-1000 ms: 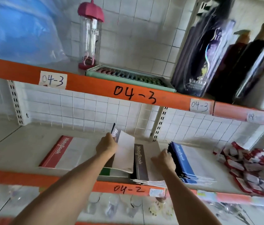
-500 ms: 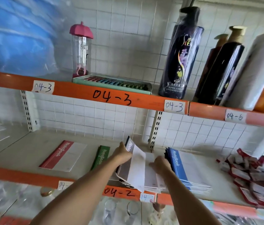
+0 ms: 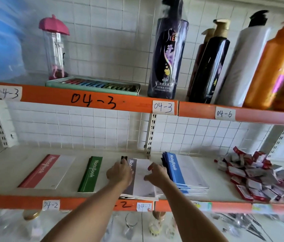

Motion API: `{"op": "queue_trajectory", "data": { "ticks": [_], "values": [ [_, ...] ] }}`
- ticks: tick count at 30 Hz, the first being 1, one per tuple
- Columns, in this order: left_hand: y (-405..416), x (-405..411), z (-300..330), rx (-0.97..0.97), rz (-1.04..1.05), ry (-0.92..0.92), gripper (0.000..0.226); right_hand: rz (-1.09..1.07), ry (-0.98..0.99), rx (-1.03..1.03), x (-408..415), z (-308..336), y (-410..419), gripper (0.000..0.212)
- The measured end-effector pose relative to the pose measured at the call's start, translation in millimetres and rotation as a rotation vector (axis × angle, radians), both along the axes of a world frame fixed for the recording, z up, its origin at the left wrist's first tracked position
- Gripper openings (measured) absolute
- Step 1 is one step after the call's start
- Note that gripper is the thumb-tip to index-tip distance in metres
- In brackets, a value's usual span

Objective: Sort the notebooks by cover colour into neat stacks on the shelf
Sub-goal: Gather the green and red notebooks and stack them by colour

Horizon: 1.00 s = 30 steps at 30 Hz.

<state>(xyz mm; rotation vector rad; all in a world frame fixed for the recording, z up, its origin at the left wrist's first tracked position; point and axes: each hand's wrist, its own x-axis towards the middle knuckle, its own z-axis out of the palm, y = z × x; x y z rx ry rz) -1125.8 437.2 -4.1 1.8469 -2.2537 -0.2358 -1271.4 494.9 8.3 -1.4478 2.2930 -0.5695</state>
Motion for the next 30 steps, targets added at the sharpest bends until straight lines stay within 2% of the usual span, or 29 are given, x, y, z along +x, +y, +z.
{"op": "queue_trajectory", "data": {
  "ticks": [4,9,13,17,21,30],
  "values": [
    [-13,23,-3,-0.029,-0.117,0.013,0.054,0.055,0.083,-0.088,17,1,-6,0.056],
    [-32,96,-1,-0.108,-0.209,0.029,0.059,0.14,0.112,-0.129,72,8,-31,0.062],
    [-52,175,0,-0.161,-0.175,0.067,0.061,0.228,0.089,-0.116,141,7,-56,0.07],
    [-62,244,-2,-0.137,-0.147,-0.037,0.067,0.314,0.111,-0.117,202,3,-74,0.071],
    [-75,321,-2,-0.148,-0.076,-0.044,0.07,0.383,0.09,-0.12,278,1,-94,0.077],
    [-92,478,1,-0.096,-0.028,-0.142,0.064,0.451,0.09,-0.088,430,-5,-127,0.081]
  ]
}}
